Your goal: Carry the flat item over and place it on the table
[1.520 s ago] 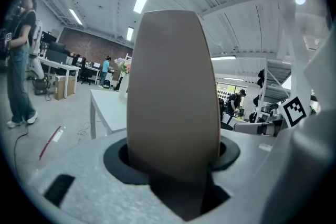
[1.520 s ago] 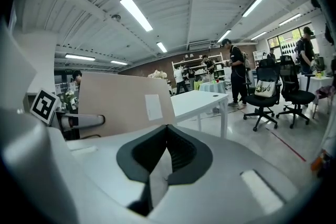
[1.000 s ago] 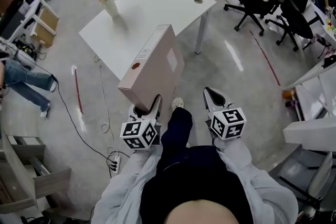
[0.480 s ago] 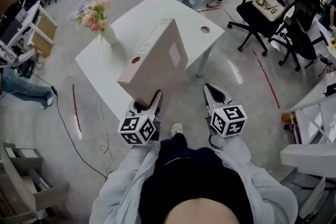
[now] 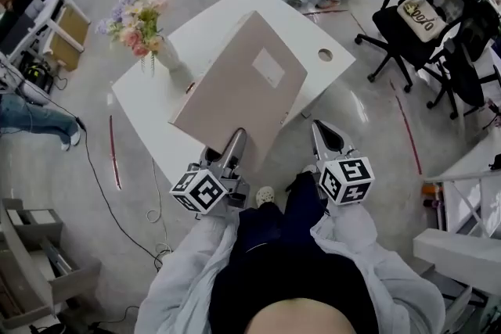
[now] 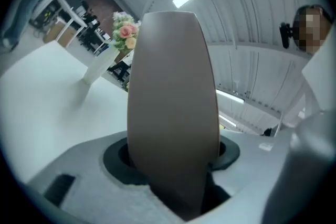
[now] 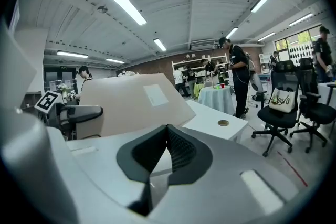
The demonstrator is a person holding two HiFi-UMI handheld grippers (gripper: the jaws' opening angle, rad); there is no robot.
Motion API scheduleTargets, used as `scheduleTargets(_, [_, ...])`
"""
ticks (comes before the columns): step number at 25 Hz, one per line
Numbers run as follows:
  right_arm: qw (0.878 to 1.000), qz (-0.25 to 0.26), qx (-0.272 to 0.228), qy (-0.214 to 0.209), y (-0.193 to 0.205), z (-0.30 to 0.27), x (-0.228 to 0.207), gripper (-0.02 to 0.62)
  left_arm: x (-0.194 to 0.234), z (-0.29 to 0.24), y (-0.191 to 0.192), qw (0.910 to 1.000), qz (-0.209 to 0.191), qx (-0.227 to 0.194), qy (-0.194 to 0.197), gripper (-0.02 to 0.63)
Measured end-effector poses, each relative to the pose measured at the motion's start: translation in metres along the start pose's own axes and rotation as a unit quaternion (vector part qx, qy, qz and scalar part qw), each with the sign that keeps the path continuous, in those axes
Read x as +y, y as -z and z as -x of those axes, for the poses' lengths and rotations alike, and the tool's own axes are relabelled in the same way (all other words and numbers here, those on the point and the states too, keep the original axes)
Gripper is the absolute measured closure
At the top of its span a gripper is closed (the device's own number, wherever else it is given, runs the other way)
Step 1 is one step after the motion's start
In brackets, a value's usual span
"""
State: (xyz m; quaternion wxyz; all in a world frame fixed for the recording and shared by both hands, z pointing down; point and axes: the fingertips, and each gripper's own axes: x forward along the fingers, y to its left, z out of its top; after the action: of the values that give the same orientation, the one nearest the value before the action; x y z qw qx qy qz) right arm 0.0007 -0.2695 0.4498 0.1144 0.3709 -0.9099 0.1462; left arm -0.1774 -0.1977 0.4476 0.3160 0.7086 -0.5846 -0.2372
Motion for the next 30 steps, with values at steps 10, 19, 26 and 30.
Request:
scheduleTargets(10, [0.997,0.017,0.034,-0.072,-0.023,-0.108,-0.047,0.583,0.051,-0.094,-0.018,0.9649,0.240,-0.105,-0.002,0.336])
scheduleTargets(19, [0.983,0.036,0.056,-0.171,-0.070,-0.227,-0.093,0.583,0.122,-0.191,-0.034,0.9058,0.361,-0.213,-0.063,0.336])
scheduleTargets(26, [0.961,0.045,0.114,-0.247,-0.059,-0.290,-0.112,0.583,0.160,-0.229,-0.034,0.8928,0.349,-0.243,-0.149,0.336])
scheduleTargets(30, [0.954,0.043,0.122,-0.272,-0.057,-0.317,-0.119,0.583,0.179,-0.240,-0.031,0.8794,0.366,-0.258,-0.161,0.334])
